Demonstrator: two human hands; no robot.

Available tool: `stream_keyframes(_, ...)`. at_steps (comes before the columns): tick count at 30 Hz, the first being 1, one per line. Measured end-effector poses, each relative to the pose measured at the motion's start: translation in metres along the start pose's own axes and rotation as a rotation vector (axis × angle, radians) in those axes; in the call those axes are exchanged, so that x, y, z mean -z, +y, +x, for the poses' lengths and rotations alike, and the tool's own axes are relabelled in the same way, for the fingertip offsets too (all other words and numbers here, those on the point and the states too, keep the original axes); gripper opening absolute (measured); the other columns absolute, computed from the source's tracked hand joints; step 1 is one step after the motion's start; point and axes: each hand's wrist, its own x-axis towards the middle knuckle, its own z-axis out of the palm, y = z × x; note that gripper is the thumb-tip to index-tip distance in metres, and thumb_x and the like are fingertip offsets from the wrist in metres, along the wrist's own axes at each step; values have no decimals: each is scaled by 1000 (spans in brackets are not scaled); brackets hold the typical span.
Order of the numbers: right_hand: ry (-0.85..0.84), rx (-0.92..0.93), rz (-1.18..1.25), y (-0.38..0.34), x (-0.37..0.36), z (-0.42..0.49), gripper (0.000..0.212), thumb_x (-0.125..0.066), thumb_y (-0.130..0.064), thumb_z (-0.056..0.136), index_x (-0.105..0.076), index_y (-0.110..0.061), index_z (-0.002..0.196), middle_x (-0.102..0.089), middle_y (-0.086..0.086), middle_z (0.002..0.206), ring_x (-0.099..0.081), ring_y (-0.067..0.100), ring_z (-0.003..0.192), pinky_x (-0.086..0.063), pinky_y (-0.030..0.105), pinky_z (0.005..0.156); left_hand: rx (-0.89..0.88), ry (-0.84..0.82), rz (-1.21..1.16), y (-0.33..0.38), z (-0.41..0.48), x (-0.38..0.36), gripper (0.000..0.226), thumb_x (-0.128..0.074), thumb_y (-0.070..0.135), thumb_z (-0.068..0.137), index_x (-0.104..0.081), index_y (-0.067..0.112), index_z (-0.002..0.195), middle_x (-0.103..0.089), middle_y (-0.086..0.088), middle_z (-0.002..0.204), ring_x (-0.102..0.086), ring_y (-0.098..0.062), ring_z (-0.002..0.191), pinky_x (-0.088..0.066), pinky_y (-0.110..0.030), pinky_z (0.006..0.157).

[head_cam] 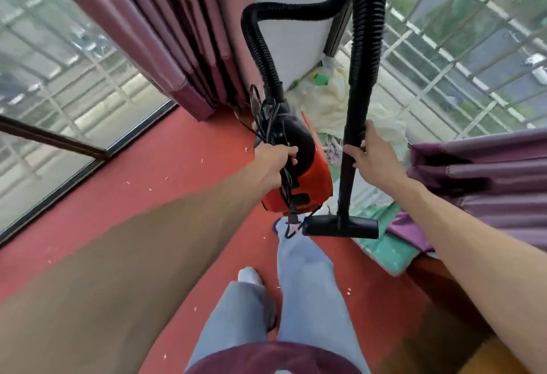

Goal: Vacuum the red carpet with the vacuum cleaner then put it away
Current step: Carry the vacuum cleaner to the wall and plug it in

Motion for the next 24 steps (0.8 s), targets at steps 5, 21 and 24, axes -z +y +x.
stream_keyframes(5, 11, 102, -30, -70, -33, -60, 43, -60, -24, 94, -38, -17, 131, -67, 13, 101, -67, 39, 86, -53, 46, 73, -51, 53, -30, -39, -64, 90, 31, -71, -4, 81, -55, 4, 107, -58, -12, 74, -56, -22, 54, -49, -37, 67)
stream_keyframes(21, -450, 607, -220, -228, -149, -247, 42, -63, -21, 93, -44, -13, 130, -67, 18, 113, -61, 41, 104, -40, 36, 74, -154, 503, -426, -167, -274, 283, 40, -70, 1, 85, -56, -5, 121, -64, -11, 71, -60, -24, 57, -57, -38, 69)
stream_keyframes(24, -551, 728, -237, -240, -163, -291, 41, -62, -17, 94, -46, -12, 132, -67, 18, 116, -60, 41, 106, -31, 31, 70, -182, 606, -526, -203, -325, 298, 20, -66, -1, 90, -57, 0, 108, -62, -10, 73, -57, -21, 56, -54, -25, 49)
